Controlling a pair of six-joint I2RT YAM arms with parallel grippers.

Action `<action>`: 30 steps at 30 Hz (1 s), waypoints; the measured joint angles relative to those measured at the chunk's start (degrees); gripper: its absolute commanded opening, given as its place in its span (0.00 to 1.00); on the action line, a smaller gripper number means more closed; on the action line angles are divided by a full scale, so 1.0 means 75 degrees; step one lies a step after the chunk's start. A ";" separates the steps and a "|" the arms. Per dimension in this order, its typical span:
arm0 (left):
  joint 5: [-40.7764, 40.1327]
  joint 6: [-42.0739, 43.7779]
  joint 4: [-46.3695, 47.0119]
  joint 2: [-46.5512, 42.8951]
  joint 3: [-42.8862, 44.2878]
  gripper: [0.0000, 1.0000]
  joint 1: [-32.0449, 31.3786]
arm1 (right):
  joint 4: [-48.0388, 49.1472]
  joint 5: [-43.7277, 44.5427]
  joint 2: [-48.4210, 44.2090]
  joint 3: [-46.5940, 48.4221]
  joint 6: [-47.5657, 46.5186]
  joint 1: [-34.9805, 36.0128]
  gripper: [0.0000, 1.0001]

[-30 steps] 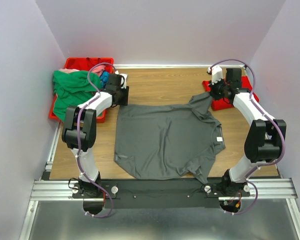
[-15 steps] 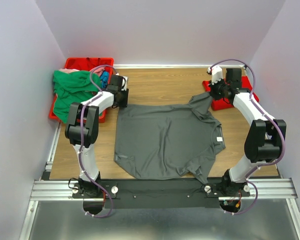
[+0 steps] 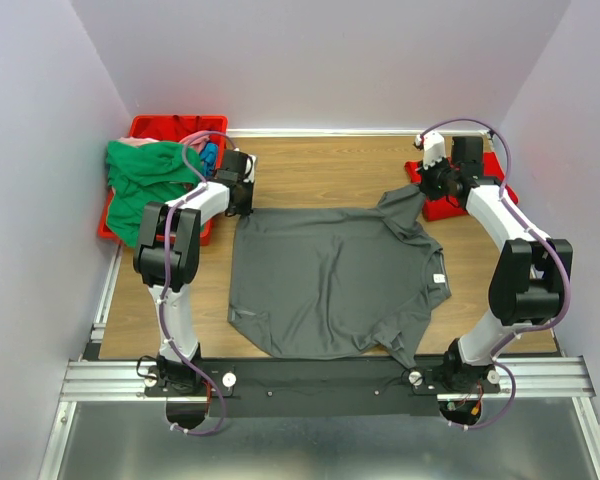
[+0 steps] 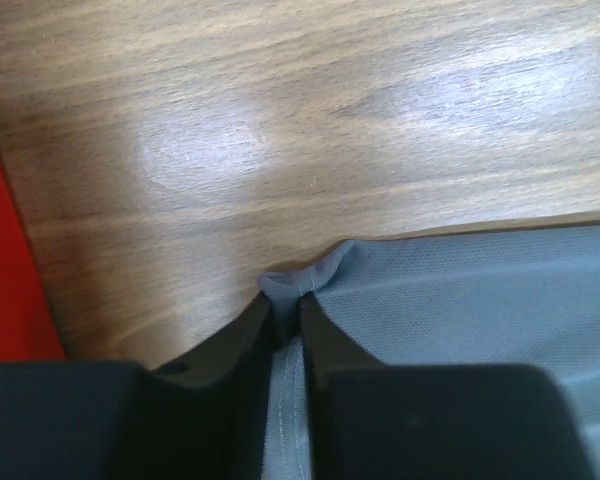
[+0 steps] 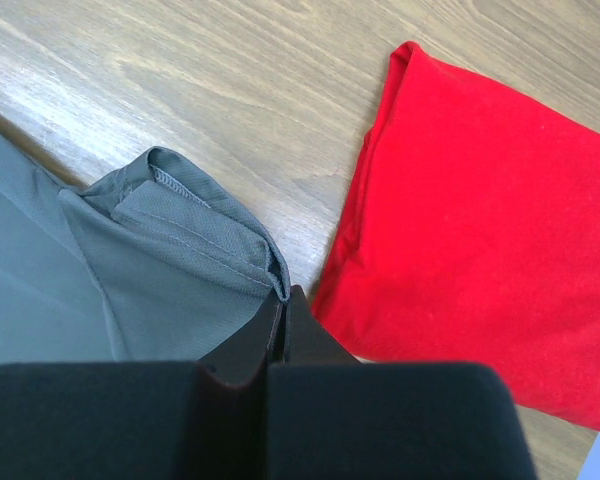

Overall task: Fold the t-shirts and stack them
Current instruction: Flatten the tshirt out

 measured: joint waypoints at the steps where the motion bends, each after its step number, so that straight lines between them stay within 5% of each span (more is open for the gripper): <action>1: 0.0003 0.0009 0.0000 0.0003 0.0000 0.08 0.0000 | 0.0000 0.0000 0.0000 -0.0003 0.0000 0.0000 0.01; 4: 0.0038 0.0009 0.0003 0.0003 0.0000 0.00 0.0000 | 0.0000 -0.0006 0.0000 -0.0003 0.0000 0.0000 0.01; 14: 0.0256 0.0009 0.0143 -0.0364 -0.0160 0.00 0.0000 | -0.0012 -0.0201 -0.0035 -0.0003 -0.0184 0.0000 0.01; 23: 0.0685 -0.0064 0.0903 -0.3369 -0.0836 0.00 0.0000 | -0.0944 -0.0629 -0.0766 0.0656 -0.0959 0.0000 0.00; 30: 0.1003 -0.0629 0.1775 -0.6627 -0.1265 0.00 0.0000 | -0.2081 -0.1093 -0.1912 0.3144 -0.1489 0.0000 0.00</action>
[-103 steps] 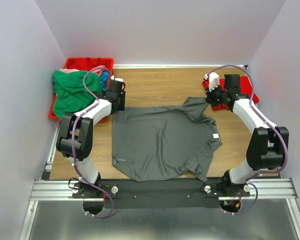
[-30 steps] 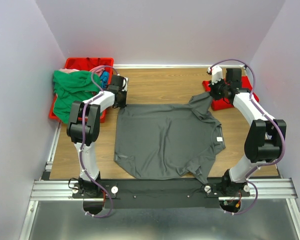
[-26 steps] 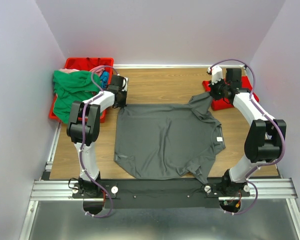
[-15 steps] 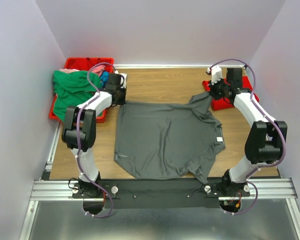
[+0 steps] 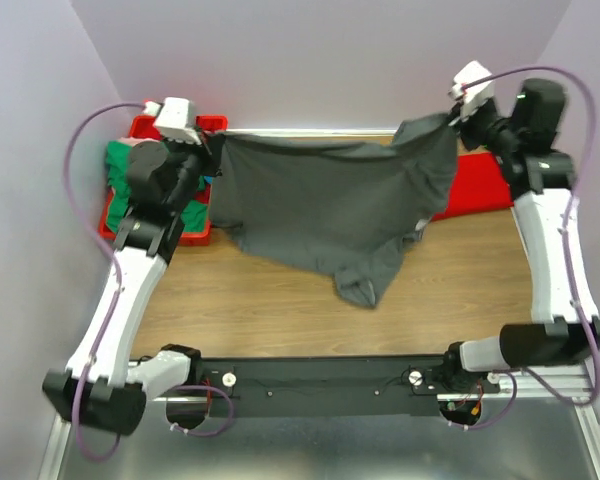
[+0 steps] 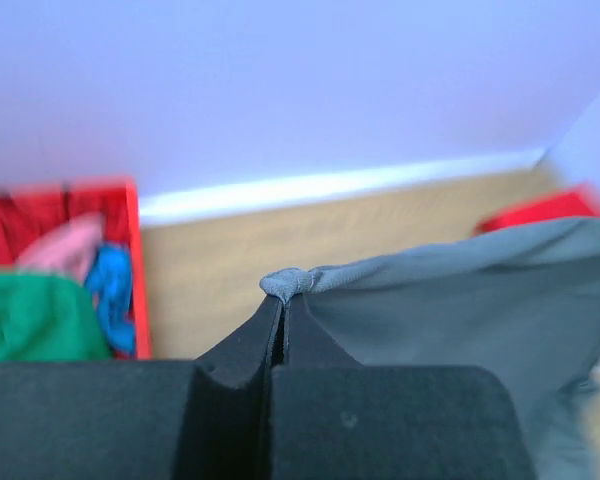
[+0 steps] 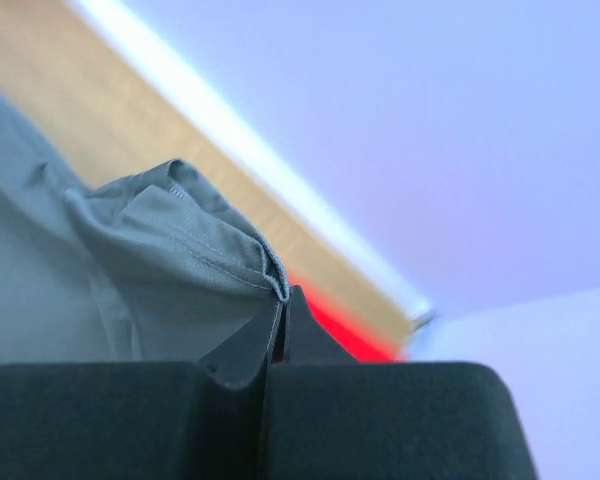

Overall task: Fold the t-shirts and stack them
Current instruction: Flatten the tshirt out

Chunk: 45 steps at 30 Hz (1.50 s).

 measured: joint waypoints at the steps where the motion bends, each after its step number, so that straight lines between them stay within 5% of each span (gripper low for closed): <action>1: 0.0035 -0.0117 0.0105 -0.0268 0.0012 0.00 0.0000 | -0.0029 -0.0052 -0.0157 0.0347 -0.0020 -0.0003 0.00; 8: 0.0280 -0.1055 0.0755 -0.2407 0.0629 0.00 0.0000 | -0.0254 -0.0495 -0.1553 0.2614 0.0122 -0.0003 0.01; 16: 0.0659 -0.1833 0.1547 -0.3334 0.2057 0.00 0.0000 | -0.0323 -0.0761 -0.2311 0.4823 0.0627 -0.0003 0.00; 23: 0.0796 -0.2124 0.1743 -0.3485 0.2288 0.00 0.0000 | 0.0035 -0.0720 -0.2381 0.5455 0.0924 -0.0003 0.00; 28: 0.0796 -0.2209 0.1897 -0.3535 0.1244 0.00 0.0000 | 0.0318 -0.0723 -0.2253 0.4645 0.1008 -0.0003 0.00; 35: 0.0708 -0.2113 0.2465 -0.2952 -0.1565 0.00 0.0000 | 0.0842 -0.1545 -0.1265 0.1705 0.0965 -0.0003 0.00; 40: 0.0323 -0.1871 0.2958 -0.0793 -0.2993 0.00 0.0009 | 0.0871 -0.2157 0.0428 0.0114 0.0711 -0.0003 0.00; 45: -0.0090 -0.1702 0.3072 0.1950 -0.2795 0.00 0.0052 | 0.1070 -0.2492 0.2340 -0.0294 0.0560 0.0003 0.00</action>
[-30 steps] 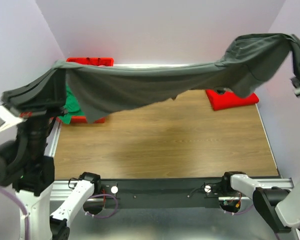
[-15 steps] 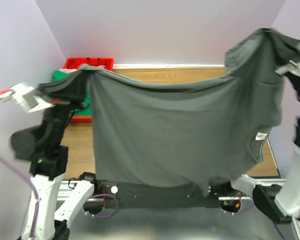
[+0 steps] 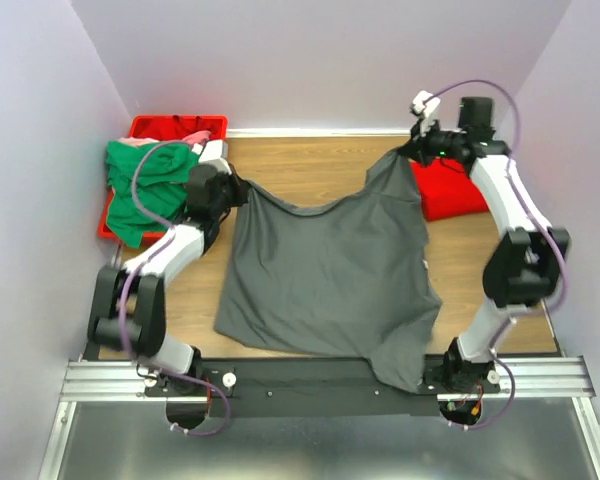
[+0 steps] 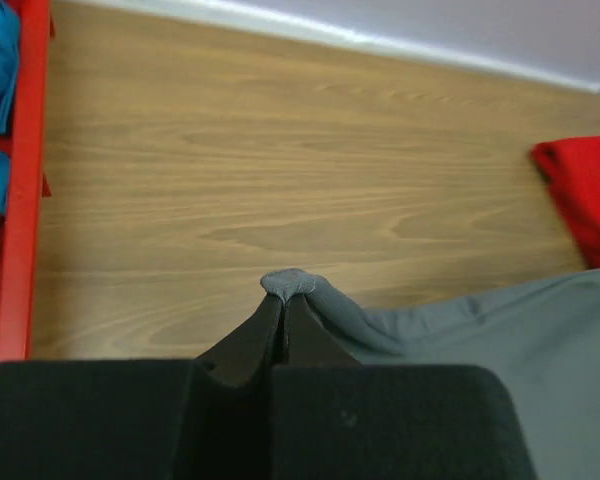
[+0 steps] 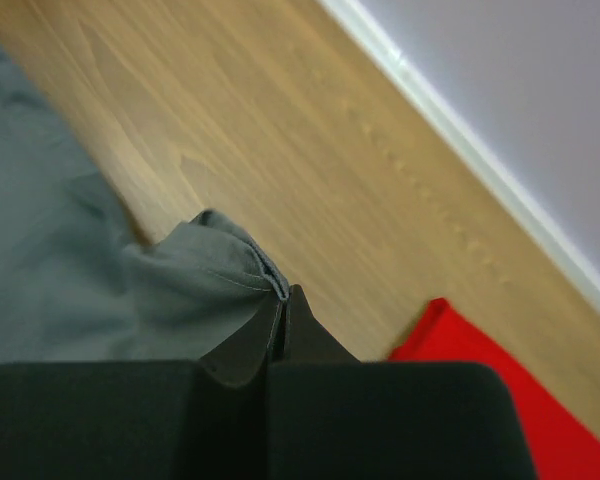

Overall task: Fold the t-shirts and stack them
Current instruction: Flatten the tshirt out, then fold the tshirt

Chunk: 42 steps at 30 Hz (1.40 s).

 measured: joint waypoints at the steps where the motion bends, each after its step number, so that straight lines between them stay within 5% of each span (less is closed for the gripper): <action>1: -0.0038 0.0023 -0.0003 0.0606 0.0262 0.00 0.0023 | 0.0047 0.0006 0.0434 0.0026 -0.0017 0.0015 0.00; 8: -0.0160 0.0289 -0.0169 0.2900 0.1996 0.00 0.0178 | 0.0303 0.0650 0.3005 0.0877 0.0125 0.0248 0.00; 15: -0.0154 0.0495 -0.0402 0.3573 0.2920 0.00 0.0405 | 0.0527 0.0997 0.3314 0.1836 0.0498 0.0318 0.00; 22: -0.0090 0.0583 -0.0670 0.4089 0.3608 0.00 0.0533 | 0.0723 0.0976 0.3019 0.1702 0.0898 0.0315 0.01; 42: 0.0003 0.0976 -0.1955 0.5447 0.5257 0.00 0.0551 | 0.0828 0.0446 0.0181 -0.1265 0.1180 0.0315 0.01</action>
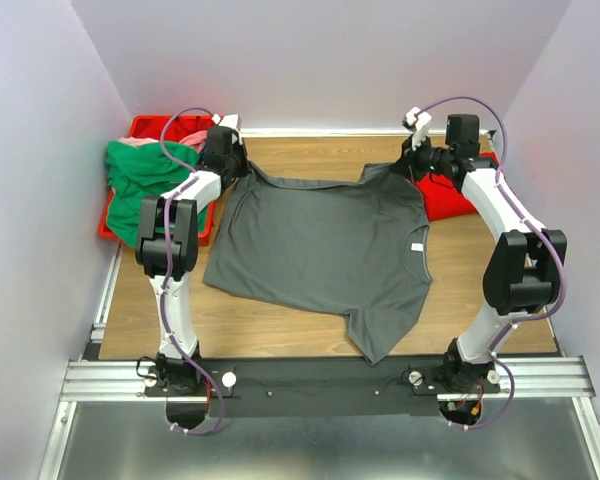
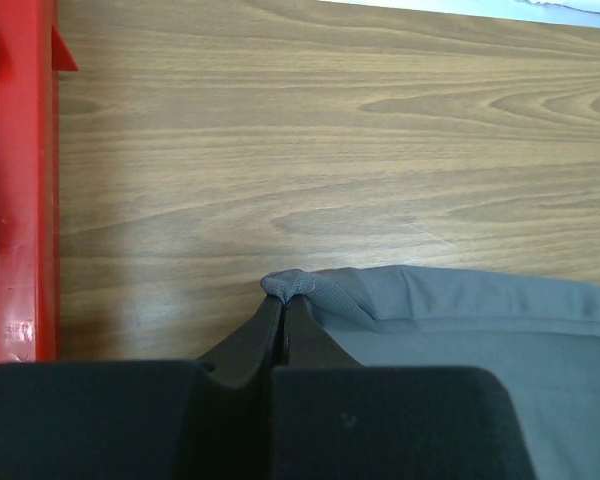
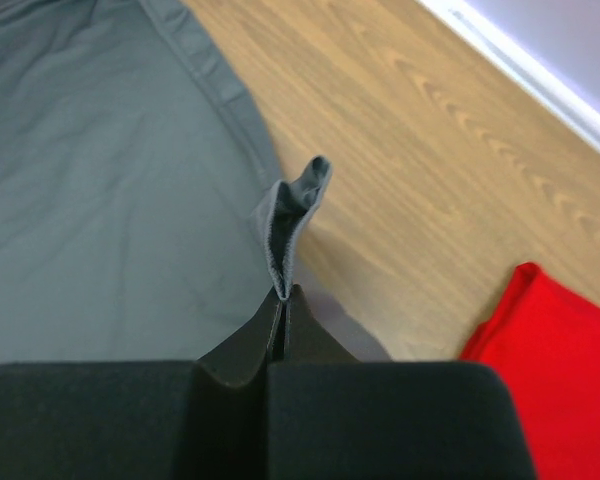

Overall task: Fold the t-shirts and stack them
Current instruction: Fold the tshirt

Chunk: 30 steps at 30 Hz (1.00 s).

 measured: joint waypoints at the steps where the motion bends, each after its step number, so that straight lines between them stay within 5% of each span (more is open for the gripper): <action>1: 0.0000 0.0012 -0.0029 0.0020 0.0038 0.00 0.0000 | 0.0006 -0.0012 -0.0006 -0.0052 0.0009 0.0000 0.00; 30: 0.0192 0.0321 -0.0035 -0.0187 -0.0519 0.00 0.0000 | 0.0000 -0.0522 -0.2113 -0.2232 0.0050 0.0055 0.00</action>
